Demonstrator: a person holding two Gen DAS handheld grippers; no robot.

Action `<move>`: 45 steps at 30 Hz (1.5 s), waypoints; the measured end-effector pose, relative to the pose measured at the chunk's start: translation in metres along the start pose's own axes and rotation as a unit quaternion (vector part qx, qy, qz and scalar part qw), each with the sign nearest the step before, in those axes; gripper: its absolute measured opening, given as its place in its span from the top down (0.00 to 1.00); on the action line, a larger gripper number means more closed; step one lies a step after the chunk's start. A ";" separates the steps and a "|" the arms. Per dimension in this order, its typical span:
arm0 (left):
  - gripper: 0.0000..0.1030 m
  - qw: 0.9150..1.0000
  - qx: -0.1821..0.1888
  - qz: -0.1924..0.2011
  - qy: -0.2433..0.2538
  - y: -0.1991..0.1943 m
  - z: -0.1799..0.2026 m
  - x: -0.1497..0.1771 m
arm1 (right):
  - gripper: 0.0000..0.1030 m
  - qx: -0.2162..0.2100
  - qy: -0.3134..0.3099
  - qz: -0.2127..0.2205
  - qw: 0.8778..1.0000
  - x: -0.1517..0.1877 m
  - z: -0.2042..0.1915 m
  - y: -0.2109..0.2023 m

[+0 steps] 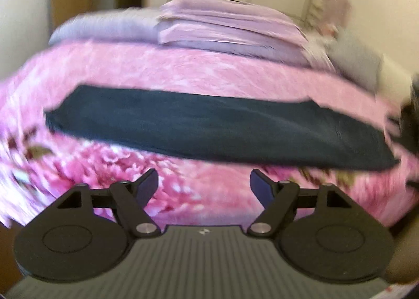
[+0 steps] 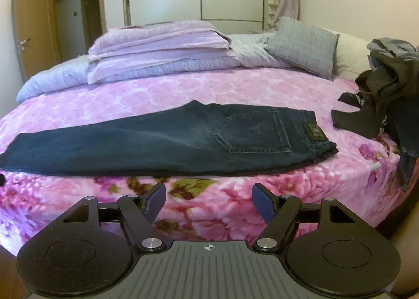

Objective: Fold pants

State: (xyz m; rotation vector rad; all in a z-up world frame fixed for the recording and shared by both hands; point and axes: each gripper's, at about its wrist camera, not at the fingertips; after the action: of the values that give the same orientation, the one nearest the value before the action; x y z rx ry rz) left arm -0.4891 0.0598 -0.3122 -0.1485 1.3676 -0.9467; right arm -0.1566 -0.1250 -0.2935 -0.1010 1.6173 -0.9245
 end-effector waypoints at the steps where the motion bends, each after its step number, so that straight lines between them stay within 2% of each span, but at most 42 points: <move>1: 0.38 0.999 0.003 0.009 -0.033 0.009 -0.017 -0.003 | 0.33 0.004 0.001 -0.006 1.000 -0.003 0.002 0.009; 2: 0.40 0.998 0.003 0.019 -0.067 0.018 -0.035 -0.006 | 0.33 0.008 0.002 -0.012 1.000 -0.005 0.005 0.018; 3: 0.46 0.994 -0.004 0.025 -0.102 0.029 -0.055 -0.010 | 0.33 0.013 0.003 -0.018 1.000 -0.009 0.007 0.027; 6: 0.48 0.983 -0.027 0.050 -0.174 0.057 -0.110 -0.024 | 0.33 0.030 0.008 -0.031 0.999 -0.016 0.017 0.051; 8: 0.48 0.976 -0.046 0.067 -0.204 0.072 -0.141 -0.031 | 0.33 0.042 0.013 -0.043 0.998 -0.019 0.023 0.066; 10: 0.50 0.964 -0.066 0.079 -0.247 0.084 -0.174 -0.033 | 0.33 0.052 0.018 -0.054 0.997 -0.021 0.029 0.080; 12: 0.50 0.948 -0.081 0.079 -0.297 0.094 -0.201 -0.030 | 0.33 0.061 0.020 -0.063 0.996 -0.021 0.033 0.090; 14: 0.57 0.934 -0.082 0.092 -0.335 0.099 -0.222 -0.023 | 0.33 0.070 0.026 -0.069 0.995 -0.021 0.036 0.098; 17: 0.58 0.914 -0.067 0.129 -0.380 0.102 -0.241 -0.016 | 0.33 0.076 0.033 -0.078 0.994 -0.023 0.037 0.108; 18: 0.58 0.909 -0.064 0.134 -0.389 0.104 -0.246 -0.015 | 0.33 0.079 0.034 -0.079 0.993 -0.024 0.037 0.112; 19: 0.58 0.906 -0.062 0.142 -0.394 0.106 -0.249 -0.015 | 0.33 0.081 0.033 -0.080 0.993 -0.025 0.037 0.115; 23: 0.58 0.904 -0.062 0.167 -0.389 0.114 -0.257 -0.018 | 0.33 0.088 0.028 -0.078 0.993 -0.031 0.034 0.126; 26: 0.70 0.891 -0.062 0.186 -0.410 0.118 -0.264 -0.018 | 0.33 0.089 0.025 -0.078 0.993 -0.033 0.033 0.133; 27: 0.80 0.888 -0.066 0.187 -0.414 0.120 -0.265 -0.019 | 0.33 0.088 0.024 -0.079 0.993 -0.033 0.033 0.134; 28: 0.90 0.890 -0.072 0.184 -0.412 0.120 -0.266 -0.021 | 0.33 0.087 0.023 -0.080 0.993 -0.033 0.033 0.136; 29: 0.94 0.895 -0.084 0.177 -0.400 0.122 -0.265 -0.025 | 0.33 0.088 0.022 -0.080 0.993 -0.033 0.033 0.137; 32: 0.95 0.929 -0.115 0.156 -0.314 0.126 -0.247 -0.051 | 0.33 0.092 0.021 -0.076 0.993 -0.036 0.037 0.139; 33: 0.95 0.944 -0.124 0.159 -0.259 0.126 -0.232 -0.066 | 0.33 0.095 0.023 -0.074 0.992 -0.037 0.039 0.139; 35: 0.96 0.966 -0.134 0.164 -0.151 0.127 -0.195 -0.094 | 0.33 0.102 0.027 -0.069 0.992 -0.039 0.046 0.140; 36: 0.96 0.974 -0.130 0.167 -0.085 0.128 -0.168 -0.110 | 0.33 0.106 0.030 -0.067 0.992 -0.040 0.049 0.140; 37: 0.96 0.978 -0.120 0.169 -0.038 0.129 -0.146 -0.120 | 0.33 0.110 0.033 -0.066 0.991 -0.041 0.053 0.140; 39: 0.96 0.981 -0.083 0.169 0.052 0.131 -0.091 -0.137 | 0.33 0.118 0.040 -0.062 0.990 -0.041 0.061 0.141; 41: 0.96 0.976 -0.028 0.168 0.140 0.136 -0.028 -0.138 | 0.33 0.125 0.049 -0.058 0.989 -0.043 0.067 0.140; 44: 0.96 0.956 0.045 0.152 0.245 0.147 0.050 -0.110 | 0.33 0.130 0.066 -0.052 0.988 -0.043 0.077 0.137; 45: 0.95 0.949 0.076 0.135 0.274 0.156 0.075 -0.093 | 0.33 0.131 0.071 -0.050 0.988 -0.043 0.079 0.135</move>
State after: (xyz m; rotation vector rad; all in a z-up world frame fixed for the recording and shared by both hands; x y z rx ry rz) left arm -0.3396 0.1879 -0.3155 0.4419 1.7575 -0.8887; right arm -0.0198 -0.0500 -0.3396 0.0678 1.6165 -1.2383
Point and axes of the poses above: each gripper's, at about its wrist camera, not at the fingertips, and y roughly the way its jaws point, z to its right, x to its underside, and after that the axes turned 6 degrees about x, right-handed
